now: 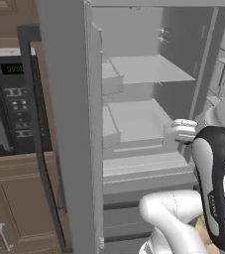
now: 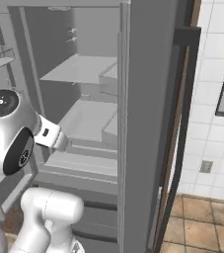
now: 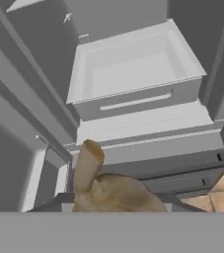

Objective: Grab the onion and garlic from the fridge, place them in the blender, close the lid, and turn on the blender to create a marinade.

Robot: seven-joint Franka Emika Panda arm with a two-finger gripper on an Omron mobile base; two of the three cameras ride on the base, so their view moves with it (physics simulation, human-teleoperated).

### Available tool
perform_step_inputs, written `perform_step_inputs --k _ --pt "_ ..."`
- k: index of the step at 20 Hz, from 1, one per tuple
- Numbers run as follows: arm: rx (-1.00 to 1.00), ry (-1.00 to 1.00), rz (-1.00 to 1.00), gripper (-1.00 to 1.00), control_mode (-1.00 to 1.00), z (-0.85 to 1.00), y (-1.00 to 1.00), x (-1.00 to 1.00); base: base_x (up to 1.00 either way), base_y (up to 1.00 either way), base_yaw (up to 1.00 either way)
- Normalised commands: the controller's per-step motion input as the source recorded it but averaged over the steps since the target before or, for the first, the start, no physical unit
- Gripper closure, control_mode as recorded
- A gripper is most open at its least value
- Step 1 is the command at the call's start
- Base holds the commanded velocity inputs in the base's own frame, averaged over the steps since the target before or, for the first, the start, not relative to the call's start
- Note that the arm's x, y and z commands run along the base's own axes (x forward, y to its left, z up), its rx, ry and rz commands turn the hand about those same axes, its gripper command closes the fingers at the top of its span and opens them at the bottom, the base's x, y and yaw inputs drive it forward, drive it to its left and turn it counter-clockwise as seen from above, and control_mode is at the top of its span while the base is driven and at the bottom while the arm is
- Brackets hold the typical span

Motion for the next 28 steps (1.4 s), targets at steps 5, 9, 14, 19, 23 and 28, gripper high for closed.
perform_step_inputs --k 5,9,14,19,23,28 --pt "0.0 0.0 0.0 1.0 1.0 0.0 0.0 0.0 -1.0 -0.06 0.0" --pt "0.0 0.0 0.0 1.0 1.0 0.0 0.0 0.0 -1.0 -0.04 0.0" --pt "0.0 0.0 0.0 1.0 1.0 0.0 0.0 0.0 -1.0 0.01 0.16" --pt "0.0 0.0 0.0 1.0 1.0 0.0 0.0 0.0 -1.0 0.0 0.31" --pt "0.0 0.0 0.0 1.0 1.0 0.0 0.0 0.0 -1.0 0.0 0.35" --pt "0.0 0.0 0.0 1.0 1.0 0.0 0.0 0.0 -1.0 -0.2 0.44"
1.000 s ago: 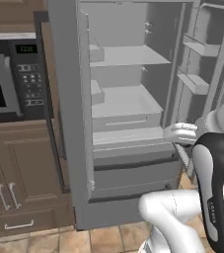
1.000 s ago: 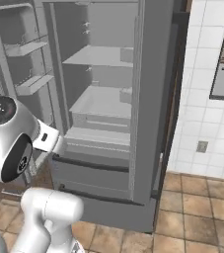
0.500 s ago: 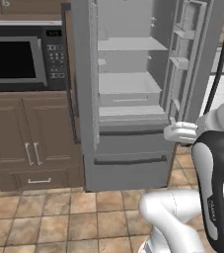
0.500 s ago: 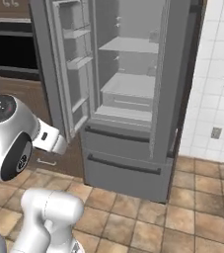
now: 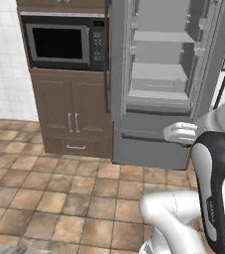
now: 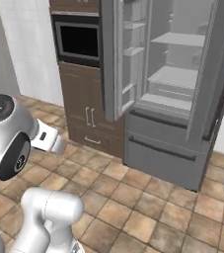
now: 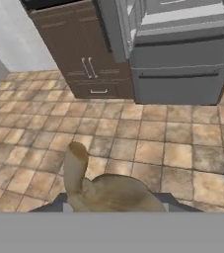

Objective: Grab the onion and garlic from the fridge, place them in the blender, close the lid, and turn on the blender to create a marinade.

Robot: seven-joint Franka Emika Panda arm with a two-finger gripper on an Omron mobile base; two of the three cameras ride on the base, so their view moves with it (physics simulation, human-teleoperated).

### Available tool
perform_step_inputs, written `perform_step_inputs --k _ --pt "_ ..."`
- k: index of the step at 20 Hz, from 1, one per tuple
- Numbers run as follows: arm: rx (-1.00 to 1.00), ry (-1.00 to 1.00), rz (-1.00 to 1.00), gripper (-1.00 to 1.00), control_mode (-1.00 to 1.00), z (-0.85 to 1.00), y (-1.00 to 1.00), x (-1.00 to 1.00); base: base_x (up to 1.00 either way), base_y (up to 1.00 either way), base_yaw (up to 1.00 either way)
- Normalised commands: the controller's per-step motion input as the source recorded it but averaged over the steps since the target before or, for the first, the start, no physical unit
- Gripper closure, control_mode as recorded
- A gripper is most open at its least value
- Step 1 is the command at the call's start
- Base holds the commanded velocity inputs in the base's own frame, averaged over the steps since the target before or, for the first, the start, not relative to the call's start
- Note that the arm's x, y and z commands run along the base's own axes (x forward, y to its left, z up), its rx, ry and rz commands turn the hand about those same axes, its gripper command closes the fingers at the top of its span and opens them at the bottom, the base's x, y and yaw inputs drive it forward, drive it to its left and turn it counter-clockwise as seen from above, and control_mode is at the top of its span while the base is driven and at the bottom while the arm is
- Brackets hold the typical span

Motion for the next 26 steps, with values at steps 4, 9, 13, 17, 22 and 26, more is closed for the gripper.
perform_step_inputs --k 4,9,13,17,22,26 --pt "0.0 0.0 0.0 1.0 1.0 0.0 0.0 0.0 -1.0 -0.43 0.49" --pt "0.0 0.0 0.0 1.0 1.0 0.0 0.0 0.0 -1.0 -0.43 0.53" --pt "0.0 0.0 0.0 1.0 1.0 0.0 0.0 0.0 -1.0 -0.24 0.56" --pt "0.0 0.0 0.0 1.0 1.0 0.0 0.0 0.0 -0.85 0.22 0.61" --pt "0.0 0.0 0.0 1.0 1.0 0.0 0.0 0.0 -0.73 0.72 0.59" --pt "0.0 0.0 0.0 1.0 1.0 0.0 0.0 0.0 -0.63 0.99 0.58"
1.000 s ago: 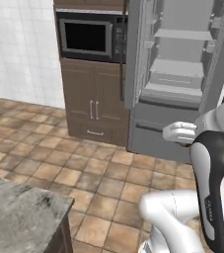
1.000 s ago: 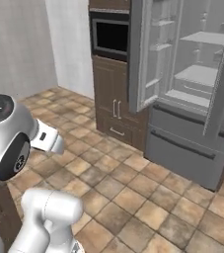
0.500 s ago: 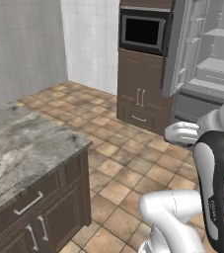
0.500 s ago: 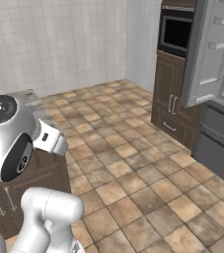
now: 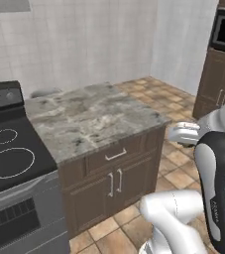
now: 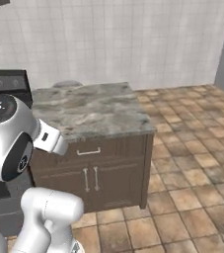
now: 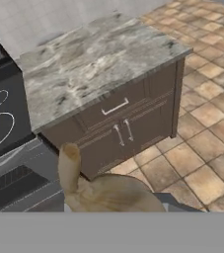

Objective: Grab the onion and garlic from the fridge, place them in the blender, close the lid, and turn on the blender to create a marinade.

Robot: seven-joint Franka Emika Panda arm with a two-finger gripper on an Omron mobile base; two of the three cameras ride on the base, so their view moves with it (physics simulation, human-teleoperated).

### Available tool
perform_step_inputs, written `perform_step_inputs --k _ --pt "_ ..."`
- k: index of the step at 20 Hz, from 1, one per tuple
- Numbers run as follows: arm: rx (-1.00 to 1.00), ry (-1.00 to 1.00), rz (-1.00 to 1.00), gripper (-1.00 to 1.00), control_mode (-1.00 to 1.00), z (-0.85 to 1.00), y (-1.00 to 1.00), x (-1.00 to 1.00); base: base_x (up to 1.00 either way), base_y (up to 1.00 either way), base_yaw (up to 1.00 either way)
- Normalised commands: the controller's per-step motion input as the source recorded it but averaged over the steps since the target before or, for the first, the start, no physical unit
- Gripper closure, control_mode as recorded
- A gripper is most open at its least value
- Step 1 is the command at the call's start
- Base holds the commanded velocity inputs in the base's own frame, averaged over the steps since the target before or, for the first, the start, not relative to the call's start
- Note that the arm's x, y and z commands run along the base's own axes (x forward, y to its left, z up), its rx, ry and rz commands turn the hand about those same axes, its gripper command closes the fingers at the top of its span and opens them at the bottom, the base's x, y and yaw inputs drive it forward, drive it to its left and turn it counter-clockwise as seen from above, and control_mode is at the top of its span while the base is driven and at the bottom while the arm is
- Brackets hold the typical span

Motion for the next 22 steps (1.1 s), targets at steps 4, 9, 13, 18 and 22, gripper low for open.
perform_step_inputs --k 4,9,13,18,22 --pt "0.0 0.0 0.0 1.0 1.0 0.0 0.0 0.0 -0.44 1.0 0.51" --pt "0.0 0.0 0.0 1.0 1.0 0.0 0.0 0.0 -0.23 1.0 0.47" --pt "0.0 0.0 0.0 1.0 1.0 0.0 0.0 0.0 -0.02 1.0 0.4" --pt "0.0 0.0 0.0 1.0 1.0 0.0 0.0 0.0 0.08 1.0 0.29" --pt "0.0 0.0 0.0 1.0 1.0 0.0 0.0 0.0 0.47 1.0 0.16"
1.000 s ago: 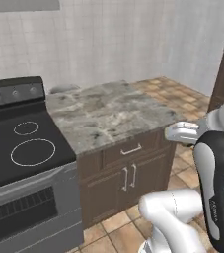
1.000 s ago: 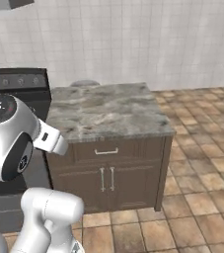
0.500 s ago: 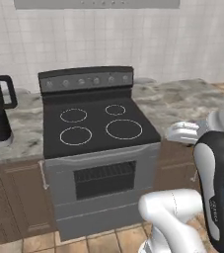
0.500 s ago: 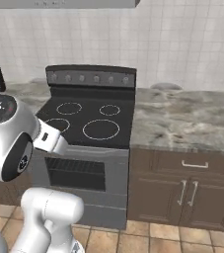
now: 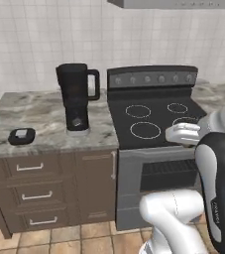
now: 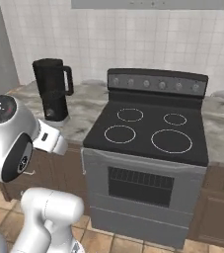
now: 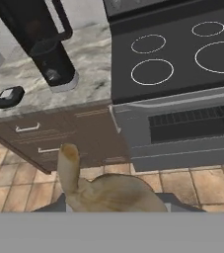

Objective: Grab the onion and garlic from the fridge, place them in the blender, close the lid, and turn on the blender to create a marinade.

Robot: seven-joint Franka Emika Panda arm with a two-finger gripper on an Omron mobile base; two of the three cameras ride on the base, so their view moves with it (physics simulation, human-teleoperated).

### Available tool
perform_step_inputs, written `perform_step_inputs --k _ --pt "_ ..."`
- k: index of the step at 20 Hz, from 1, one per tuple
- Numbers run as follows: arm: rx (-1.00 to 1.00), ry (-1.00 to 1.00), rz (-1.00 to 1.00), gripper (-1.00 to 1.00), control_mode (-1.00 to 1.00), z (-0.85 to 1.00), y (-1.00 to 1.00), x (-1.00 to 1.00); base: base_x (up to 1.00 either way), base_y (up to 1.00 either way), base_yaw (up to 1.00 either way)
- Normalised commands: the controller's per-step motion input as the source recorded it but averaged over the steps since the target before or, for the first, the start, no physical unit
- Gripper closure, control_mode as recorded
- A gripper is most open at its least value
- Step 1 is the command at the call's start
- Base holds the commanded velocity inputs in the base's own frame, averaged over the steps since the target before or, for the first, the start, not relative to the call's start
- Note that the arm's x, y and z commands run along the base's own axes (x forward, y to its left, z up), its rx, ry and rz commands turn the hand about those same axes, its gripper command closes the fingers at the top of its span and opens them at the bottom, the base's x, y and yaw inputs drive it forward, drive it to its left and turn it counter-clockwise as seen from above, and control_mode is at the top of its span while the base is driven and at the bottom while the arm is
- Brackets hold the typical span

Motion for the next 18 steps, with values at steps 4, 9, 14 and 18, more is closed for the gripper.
perform_step_inputs --k 4,9,14,18 --pt "0.0 0.0 0.0 1.0 1.0 0.0 0.0 0.0 0.71 1.0 0.02" --pt "0.0 0.0 0.0 1.0 1.0 0.0 0.0 0.0 0.47 1.0 -0.04" --pt "0.0 0.0 0.0 1.0 1.0 0.0 0.0 0.0 0.14 0.71 -0.11" --pt "0.0 0.0 0.0 1.0 1.0 0.0 0.0 0.0 0.38 0.16 -0.18"
